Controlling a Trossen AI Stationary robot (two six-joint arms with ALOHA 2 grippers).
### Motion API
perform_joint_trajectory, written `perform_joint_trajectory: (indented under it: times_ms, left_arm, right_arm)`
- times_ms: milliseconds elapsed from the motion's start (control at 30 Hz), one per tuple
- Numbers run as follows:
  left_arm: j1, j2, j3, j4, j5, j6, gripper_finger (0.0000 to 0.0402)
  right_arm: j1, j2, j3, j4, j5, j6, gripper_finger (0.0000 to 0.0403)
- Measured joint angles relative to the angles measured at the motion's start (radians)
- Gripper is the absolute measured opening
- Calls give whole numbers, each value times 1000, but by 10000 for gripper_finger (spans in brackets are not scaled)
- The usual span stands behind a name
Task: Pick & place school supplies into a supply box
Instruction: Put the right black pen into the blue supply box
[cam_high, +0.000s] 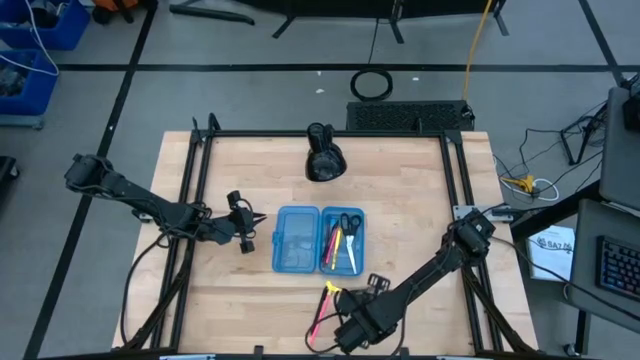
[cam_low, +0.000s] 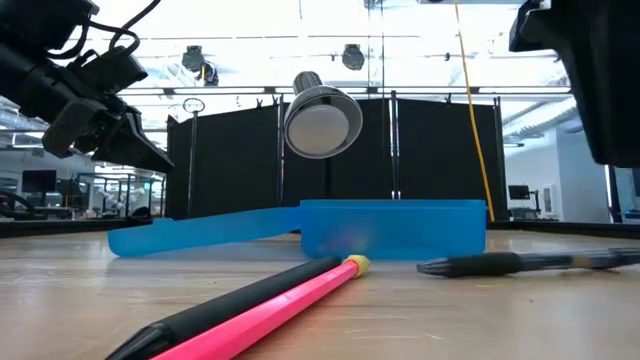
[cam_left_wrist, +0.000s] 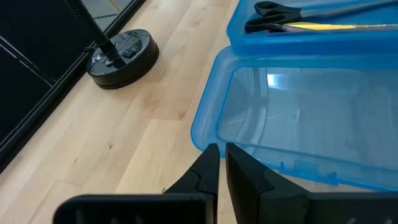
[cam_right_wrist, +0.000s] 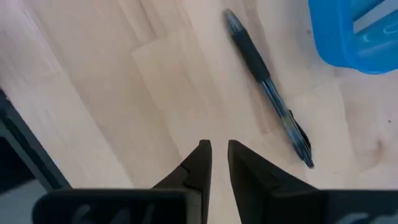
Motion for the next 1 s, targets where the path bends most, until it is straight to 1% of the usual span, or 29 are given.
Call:
perform_joint_trajectory:
  times_ms: [67, 167, 267, 367, 500, 567, 633, 700, 833, 1000]
  left_arm:
    - [0, 0, 0, 0, 0, -4, 33]
    - [0, 0, 0, 1, 0, 0, 33]
    - [0, 0, 0, 10, 1, 13, 33]
    - [0, 0, 0, 22, 1, 26, 33]
    - [0, 0, 0, 25, 2, 25, 33]
    - [0, 0, 0, 25, 17, 11, 33]
    - [0, 0, 0, 25, 32, -8, 33]
    - [0, 0, 0, 25, 46, -29, 33]
    - [0, 0, 0, 18, 75, -58, 33]
    - [-1, 0, 0, 18, 107, -76, 33]
  right_arm:
    - [-2, -3, 8, -51, -21, -35, 47]
    - [-1, -5, 7, -164, -20, -117, 47]
    - [-7, -4, -11, -236, -16, -211, 47]
    - [-10, -4, -38, -290, 40, -331, 49]
    - [-10, -5, -92, -264, 162, -517, 70]
    - [-18, -5, -124, -227, 183, -576, 85]
    - [-35, -12, -169, -188, 172, -622, 104]
    - [-53, -36, -225, -118, 126, -654, 125]
    - [-69, -132, -325, -6, 78, -628, 166]
    - [-51, -277, -423, 123, 79, -578, 210]
